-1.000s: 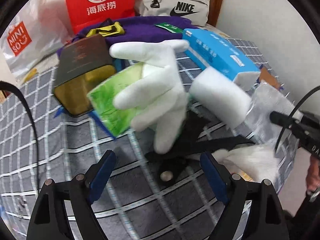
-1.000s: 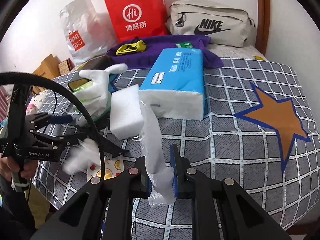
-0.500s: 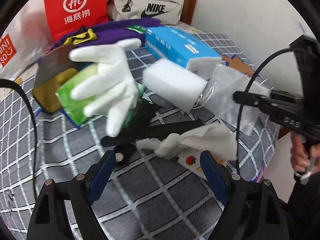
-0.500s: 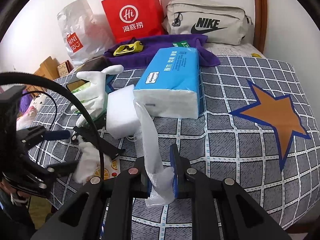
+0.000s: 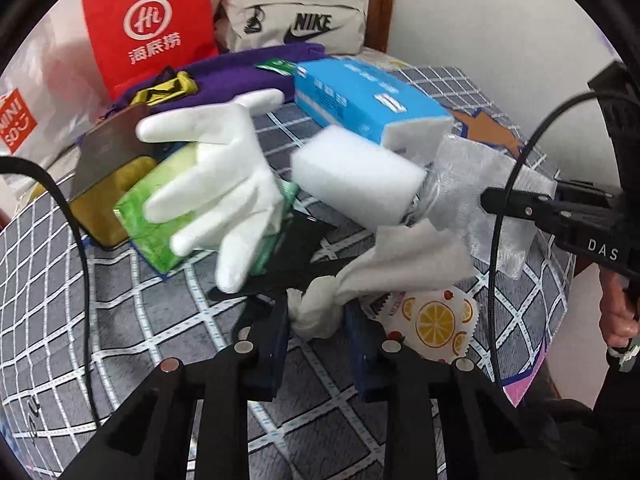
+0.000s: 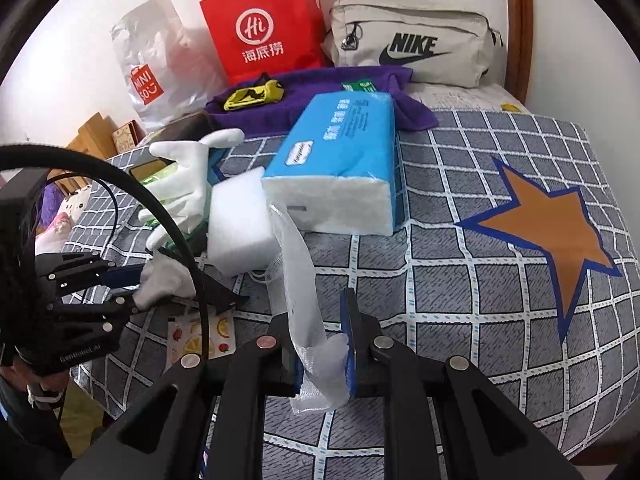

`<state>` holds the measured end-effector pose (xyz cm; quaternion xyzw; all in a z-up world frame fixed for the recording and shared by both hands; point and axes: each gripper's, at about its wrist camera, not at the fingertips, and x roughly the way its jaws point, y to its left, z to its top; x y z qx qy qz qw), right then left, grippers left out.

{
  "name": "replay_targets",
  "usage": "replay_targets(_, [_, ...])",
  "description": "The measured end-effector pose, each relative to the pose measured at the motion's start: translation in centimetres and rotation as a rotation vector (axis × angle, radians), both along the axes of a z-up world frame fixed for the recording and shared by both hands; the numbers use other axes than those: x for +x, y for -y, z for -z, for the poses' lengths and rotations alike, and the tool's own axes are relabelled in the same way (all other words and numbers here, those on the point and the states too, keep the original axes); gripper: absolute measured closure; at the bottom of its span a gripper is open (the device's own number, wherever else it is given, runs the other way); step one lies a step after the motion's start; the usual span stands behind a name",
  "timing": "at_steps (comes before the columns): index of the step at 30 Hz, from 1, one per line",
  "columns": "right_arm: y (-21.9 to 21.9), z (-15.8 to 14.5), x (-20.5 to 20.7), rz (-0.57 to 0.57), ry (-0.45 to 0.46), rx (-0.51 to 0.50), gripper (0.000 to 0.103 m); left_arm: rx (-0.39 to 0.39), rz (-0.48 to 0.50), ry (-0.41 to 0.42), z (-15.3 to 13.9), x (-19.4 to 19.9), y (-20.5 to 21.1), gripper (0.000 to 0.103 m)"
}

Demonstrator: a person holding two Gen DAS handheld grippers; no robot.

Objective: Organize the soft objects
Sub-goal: 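Grasp the white cloth with the left tool while the right tool holds the plastic bag, then carry the plastic bag and white cloth with both tools over the purple towel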

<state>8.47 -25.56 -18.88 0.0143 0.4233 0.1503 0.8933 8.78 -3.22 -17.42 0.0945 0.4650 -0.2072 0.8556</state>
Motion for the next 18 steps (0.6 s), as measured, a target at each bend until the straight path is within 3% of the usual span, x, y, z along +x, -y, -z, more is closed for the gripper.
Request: replay_targets(18, [-0.7,-4.9,-2.1,-0.040,0.103,0.026,0.088,-0.103,-0.149,0.032,-4.5,1.1,-5.5,0.078])
